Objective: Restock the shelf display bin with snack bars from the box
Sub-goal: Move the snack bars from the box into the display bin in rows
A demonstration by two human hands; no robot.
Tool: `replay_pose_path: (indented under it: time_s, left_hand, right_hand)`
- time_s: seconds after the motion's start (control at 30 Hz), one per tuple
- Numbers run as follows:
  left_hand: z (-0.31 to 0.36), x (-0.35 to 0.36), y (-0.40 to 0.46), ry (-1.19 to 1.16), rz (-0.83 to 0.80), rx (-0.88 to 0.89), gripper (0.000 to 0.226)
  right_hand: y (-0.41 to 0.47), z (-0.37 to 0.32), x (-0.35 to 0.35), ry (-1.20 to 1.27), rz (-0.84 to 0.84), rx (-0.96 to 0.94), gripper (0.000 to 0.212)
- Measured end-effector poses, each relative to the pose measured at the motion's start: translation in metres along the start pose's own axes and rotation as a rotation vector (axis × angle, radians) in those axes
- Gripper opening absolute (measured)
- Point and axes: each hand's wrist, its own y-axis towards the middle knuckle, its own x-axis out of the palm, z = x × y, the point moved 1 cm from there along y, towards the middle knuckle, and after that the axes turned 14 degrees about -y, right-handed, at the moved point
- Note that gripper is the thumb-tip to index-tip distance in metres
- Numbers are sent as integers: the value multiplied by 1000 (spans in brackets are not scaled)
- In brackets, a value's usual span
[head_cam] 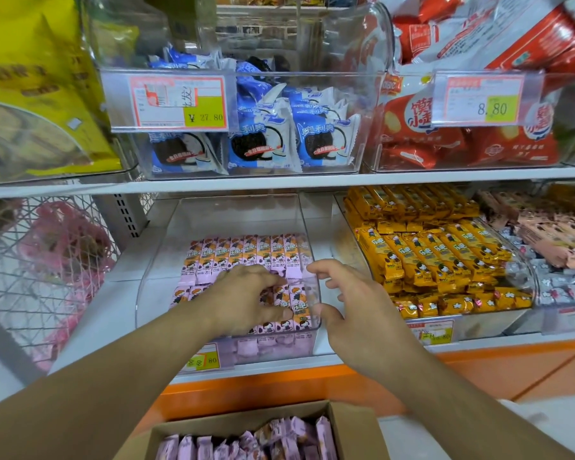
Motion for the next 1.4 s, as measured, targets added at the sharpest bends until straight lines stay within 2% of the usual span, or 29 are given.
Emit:
replay_pose_path:
  time_s: [0.3, 0.37, 0.43, 0.53, 0.67, 0.73, 0.8, 0.87, 1.0, 1.07, 1.17, 1.23, 1.3, 1.4]
  left_hand:
    - [2, -3, -3, -94, -55, -63, 76]
    - [1, -6, -10, -173, -35, -79, 73]
    - [5, -11, -23, -271, 19, -70, 64]
    - [14, -21, -62, -378, 136, 32, 49]
    - [17, -17, -135, -533, 348, 90, 33]
    - [13, -2, -170, -604, 443, 94, 22]
    - [0, 23, -197, -618, 447, 37, 18]
    - [-26, 57, -216, -574, 371, -80, 15]
    - [-80, 120, -239, -409, 257, -276, 17]
    - [-94, 142, -240, -409, 149, -307, 9]
    - [-105, 171, -227, -489, 28, -306, 21]
    - [-107, 189, -216, -606, -1, -321, 32]
    - [-102, 208, -202, -724, -19, -309, 32]
    - [-97, 238, -190, -772, -3, -304, 34]
  right_hand:
    - [2, 2, 2, 10, 0, -2, 53]
    - [3, 3, 3, 7, 9, -19, 54]
    - [1, 4, 3, -6, 18, -33, 56]
    - [-6, 3, 0, -22, 25, -42, 57]
    - [-23, -5, -11, -73, 94, -109, 47]
    - [-37, -11, -8, -33, 78, -154, 40]
    - [-55, -16, 5, 15, -6, -186, 38]
    - [-71, -17, 27, 5, -147, -203, 39]
    - [-94, -4, 87, -209, -481, -223, 46]
    - [-101, 10, 111, -274, -598, -241, 48]
    - [-106, 32, 139, -380, -750, -240, 61]
    - [-106, 46, 161, -416, -826, -257, 62]
    - [-107, 59, 184, -469, -899, -327, 64]
    - [-108, 70, 207, -547, -944, -428, 74]
